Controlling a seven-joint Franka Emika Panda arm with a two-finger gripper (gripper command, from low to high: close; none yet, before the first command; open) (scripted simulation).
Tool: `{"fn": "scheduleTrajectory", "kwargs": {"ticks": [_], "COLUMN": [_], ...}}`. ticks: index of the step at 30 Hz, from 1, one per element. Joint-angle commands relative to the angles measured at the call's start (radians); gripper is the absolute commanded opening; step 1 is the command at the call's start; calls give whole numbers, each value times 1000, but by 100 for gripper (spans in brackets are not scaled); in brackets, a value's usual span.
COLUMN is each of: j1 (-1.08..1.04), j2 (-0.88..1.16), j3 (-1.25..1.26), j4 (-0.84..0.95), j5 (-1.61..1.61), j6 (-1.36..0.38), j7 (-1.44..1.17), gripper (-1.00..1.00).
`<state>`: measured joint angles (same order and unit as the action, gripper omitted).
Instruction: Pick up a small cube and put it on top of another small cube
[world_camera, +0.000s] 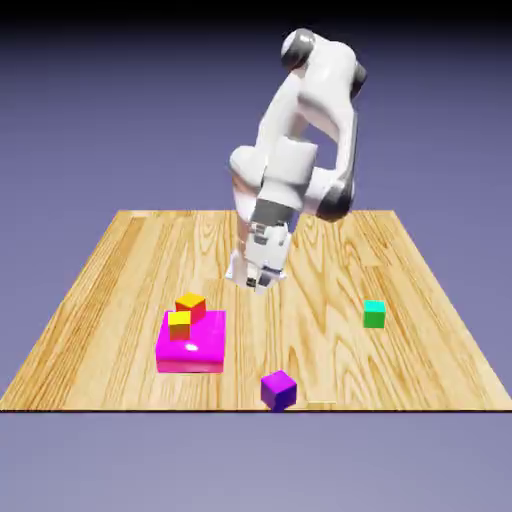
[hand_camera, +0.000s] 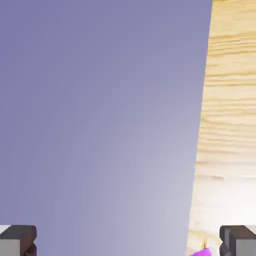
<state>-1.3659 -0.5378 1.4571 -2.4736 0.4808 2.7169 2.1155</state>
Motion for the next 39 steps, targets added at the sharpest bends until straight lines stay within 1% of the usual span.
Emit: {"fn": "scheduleTrajectory", "kwargs": {"ticks": [1, 23, 24, 29, 30, 31, 32, 37, 39], "j1": [-34, -779, -779, -882, -885, -885, -885, -782, -712], "j2": [1, 18, 18, -155, -161, -161, -161, 12, 6], "j3": [36, 823, 824, 965, 970, 970, 970, 828, 793], "j4": [8, 190, 190, 258, 260, 260, 260, 192, 175], "j5": [12, 272, 272, 489, 496, 496, 496, 279, 287], "j6": [-8, -181, -181, -123, -121, -121, -121, -179, -194], "j7": [34, 777, 777, 635, 630, 630, 630, 772, 775], "gripper": [0, 0, 0, 0, 0, -100, -100, -100, -100]}}
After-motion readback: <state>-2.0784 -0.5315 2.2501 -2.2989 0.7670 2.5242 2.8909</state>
